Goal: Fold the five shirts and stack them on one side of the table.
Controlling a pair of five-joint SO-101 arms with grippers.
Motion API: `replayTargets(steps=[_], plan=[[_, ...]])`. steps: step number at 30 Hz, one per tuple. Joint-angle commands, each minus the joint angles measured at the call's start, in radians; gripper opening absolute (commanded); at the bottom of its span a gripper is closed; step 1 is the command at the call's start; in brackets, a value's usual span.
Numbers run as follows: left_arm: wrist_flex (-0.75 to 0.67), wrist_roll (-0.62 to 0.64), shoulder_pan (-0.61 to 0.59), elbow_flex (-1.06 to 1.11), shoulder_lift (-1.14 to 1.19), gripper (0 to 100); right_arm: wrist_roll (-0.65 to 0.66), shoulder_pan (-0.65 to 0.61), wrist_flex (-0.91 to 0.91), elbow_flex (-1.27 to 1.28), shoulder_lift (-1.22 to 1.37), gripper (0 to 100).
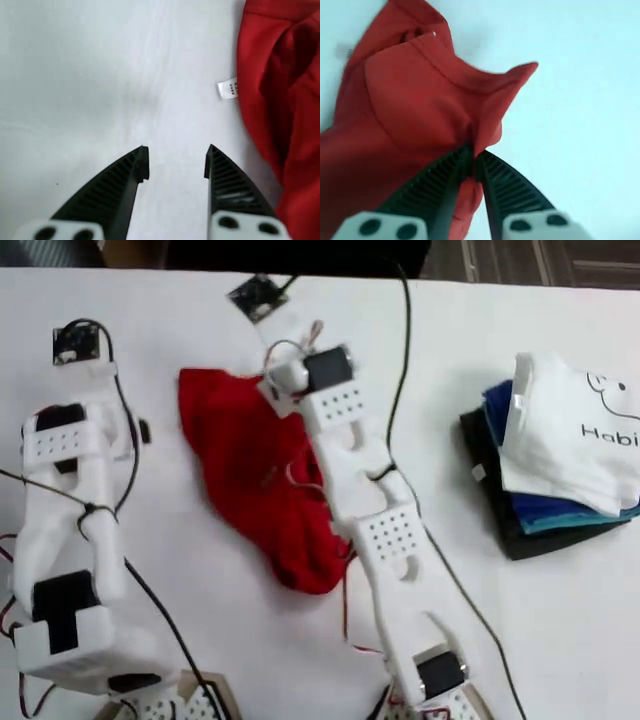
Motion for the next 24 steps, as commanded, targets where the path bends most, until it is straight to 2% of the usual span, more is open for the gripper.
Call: replayTargets(steps=[1, 14, 24], plan=[[-0.018, 0.008, 0.012, -0.004, -0.054, 20, -0.008, 0.048, 0.012, -0.037, -0.019, 2.1], [-0.018, 0.006, 0.014, -0.002, -0.052, 20, -0.002, 0.111, 0.007, -0.038, 0.016, 2.1], [-0.018, 0.005, 0.014, -0.002, -0.052, 20, -0.008, 0.122, 0.007, -0.038, -0.071, 2.4]])
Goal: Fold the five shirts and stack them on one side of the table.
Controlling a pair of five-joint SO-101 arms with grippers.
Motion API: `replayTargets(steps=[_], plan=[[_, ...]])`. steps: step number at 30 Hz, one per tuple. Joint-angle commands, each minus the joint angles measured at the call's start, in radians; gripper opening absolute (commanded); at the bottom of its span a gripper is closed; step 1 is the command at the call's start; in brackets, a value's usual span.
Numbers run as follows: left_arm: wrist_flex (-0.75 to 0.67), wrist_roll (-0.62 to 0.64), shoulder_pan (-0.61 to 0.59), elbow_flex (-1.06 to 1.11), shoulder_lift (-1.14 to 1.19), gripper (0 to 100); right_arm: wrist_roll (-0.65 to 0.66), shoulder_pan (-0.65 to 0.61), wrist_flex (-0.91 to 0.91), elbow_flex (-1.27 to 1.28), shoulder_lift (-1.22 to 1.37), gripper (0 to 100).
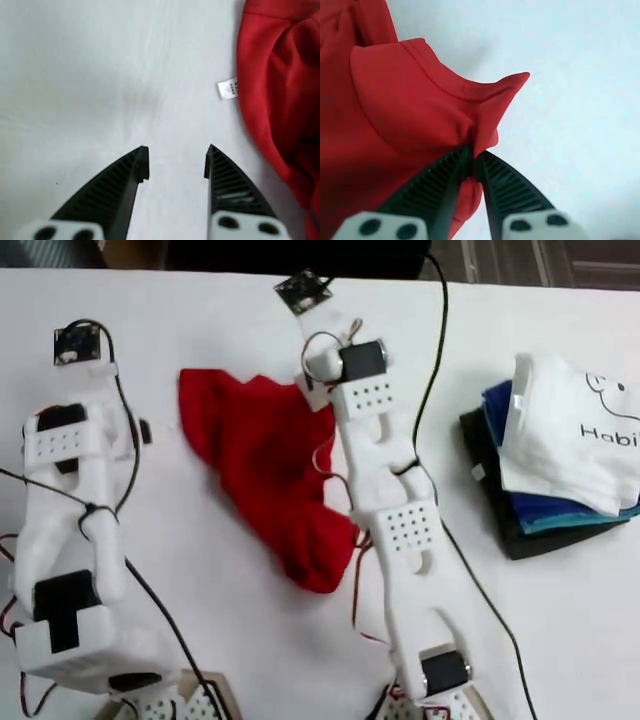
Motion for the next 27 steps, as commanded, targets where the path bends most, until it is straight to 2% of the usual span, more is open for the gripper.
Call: replayTargets(steps=[1, 4, 11, 13, 17, 27], plan=[[-0.018, 0.005, 0.014, -0.002, -0.052, 20, -0.008, 0.016, 0.002, -0.038, -0.105, 2.5], [-0.018, 0.005, 0.014, -0.002, -0.052, 20, -0.008, 0.012, 0.002, -0.038, -0.108, 5.2], [-0.018, 0.005, 0.014, -0.002, -0.052, 20, -0.018, 0.027, -0.042, -0.038, -0.104, 31.1], [-0.018, 0.005, 0.014, -0.002, -0.052, 20, -0.107, 0.036, -0.113, -0.026, -0.093, 35.7], [-0.018, 0.005, 0.014, -0.002, -0.051, 20, -0.342, 0.022, -0.265, 0.014, -0.008, 36.5], [-0.018, 0.005, 0.014, -0.001, -0.051, 20, -0.341, 0.001, -0.426, 0.060, 0.200, 36.5]])
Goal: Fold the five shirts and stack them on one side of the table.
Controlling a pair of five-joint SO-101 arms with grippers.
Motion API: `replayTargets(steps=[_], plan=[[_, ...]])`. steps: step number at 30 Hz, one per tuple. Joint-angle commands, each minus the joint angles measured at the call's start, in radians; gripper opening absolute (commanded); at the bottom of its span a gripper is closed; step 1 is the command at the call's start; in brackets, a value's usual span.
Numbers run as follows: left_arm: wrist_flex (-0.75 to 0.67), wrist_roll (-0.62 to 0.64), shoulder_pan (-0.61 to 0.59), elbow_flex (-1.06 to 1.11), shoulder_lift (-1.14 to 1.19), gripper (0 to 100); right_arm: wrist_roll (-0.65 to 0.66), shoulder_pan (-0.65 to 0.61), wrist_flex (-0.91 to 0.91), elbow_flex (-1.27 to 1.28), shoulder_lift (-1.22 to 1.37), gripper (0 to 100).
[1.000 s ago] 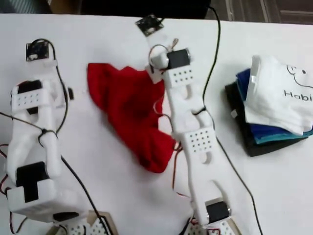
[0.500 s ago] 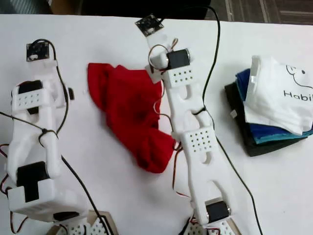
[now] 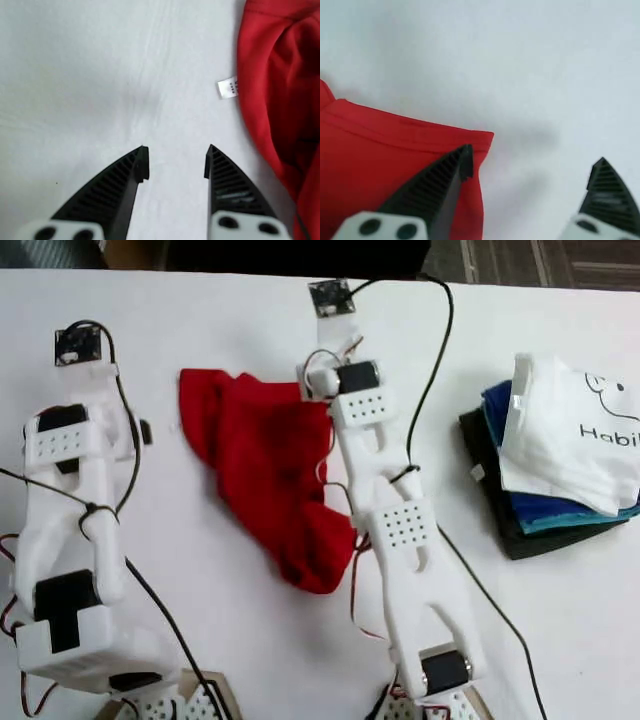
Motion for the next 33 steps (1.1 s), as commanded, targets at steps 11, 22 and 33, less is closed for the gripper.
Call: replayTargets(steps=[11, 22, 33], plan=[[-0.014, 0.005, 0.014, -0.004, -0.052, 20, 0.170, -0.073, 0.156, -0.011, 0.033, 11.5], [-0.015, 0.005, 0.015, -0.002, -0.051, 20, 0.198, 0.005, 0.441, -0.049, -0.053, 2.2], [-0.074, 0.006, 0.020, 0.041, -0.051, 20, 0.204, -0.170, 0.449, -0.095, -0.266, 2.1]])
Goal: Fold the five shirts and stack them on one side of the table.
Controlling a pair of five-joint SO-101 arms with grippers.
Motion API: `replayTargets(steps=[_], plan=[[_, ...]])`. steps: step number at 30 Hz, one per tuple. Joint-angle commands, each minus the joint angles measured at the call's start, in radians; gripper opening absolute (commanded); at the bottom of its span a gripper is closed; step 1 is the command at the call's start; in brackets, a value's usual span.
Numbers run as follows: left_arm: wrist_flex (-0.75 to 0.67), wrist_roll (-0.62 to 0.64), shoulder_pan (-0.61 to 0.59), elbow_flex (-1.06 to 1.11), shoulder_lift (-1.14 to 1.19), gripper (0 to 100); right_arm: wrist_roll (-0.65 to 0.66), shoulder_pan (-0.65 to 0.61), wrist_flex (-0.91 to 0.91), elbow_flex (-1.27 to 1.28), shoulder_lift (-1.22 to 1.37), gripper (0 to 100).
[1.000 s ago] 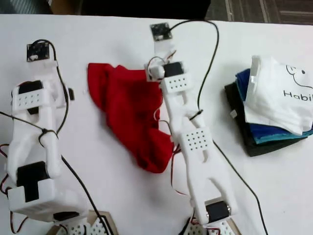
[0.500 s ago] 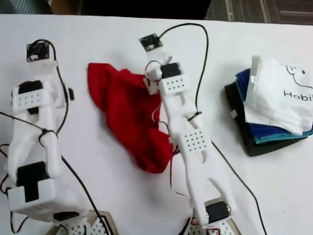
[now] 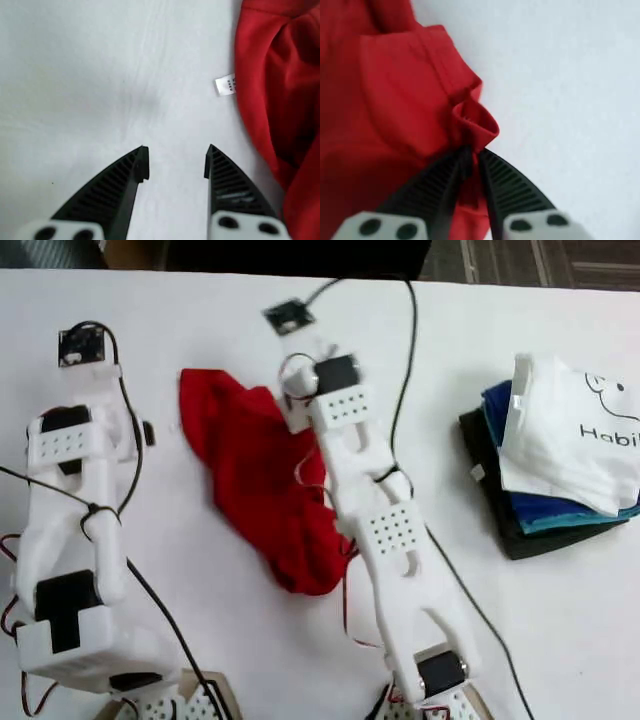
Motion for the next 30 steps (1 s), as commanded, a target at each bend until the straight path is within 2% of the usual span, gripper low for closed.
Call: replayTargets(steps=[1, 5, 10, 15, 25, 30], plan=[[-0.069, 0.005, 0.017, 0.027, -0.051, 20, 0.012, -0.059, 0.008, -0.029, -0.154, 2.1], [-0.121, 0.005, 0.031, 0.065, -0.051, 20, 0.012, -0.065, 0.008, -0.028, -0.214, 2.1], [-0.121, 0.005, 0.035, 0.065, -0.052, 20, 0.011, -0.042, 0.010, -0.011, -0.331, 2.0], [-0.121, 0.005, 0.035, 0.065, -0.052, 20, 0.011, -0.047, 0.010, 0.127, -0.526, 2.0], [-0.121, 0.005, 0.035, 0.065, -0.052, 20, 0.009, -0.088, -0.015, 0.933, -1.052, 2.1], [-0.121, 0.005, 0.035, 0.065, -0.052, 20, 0.014, -0.081, -0.208, 1.424, -1.230, 2.1]])
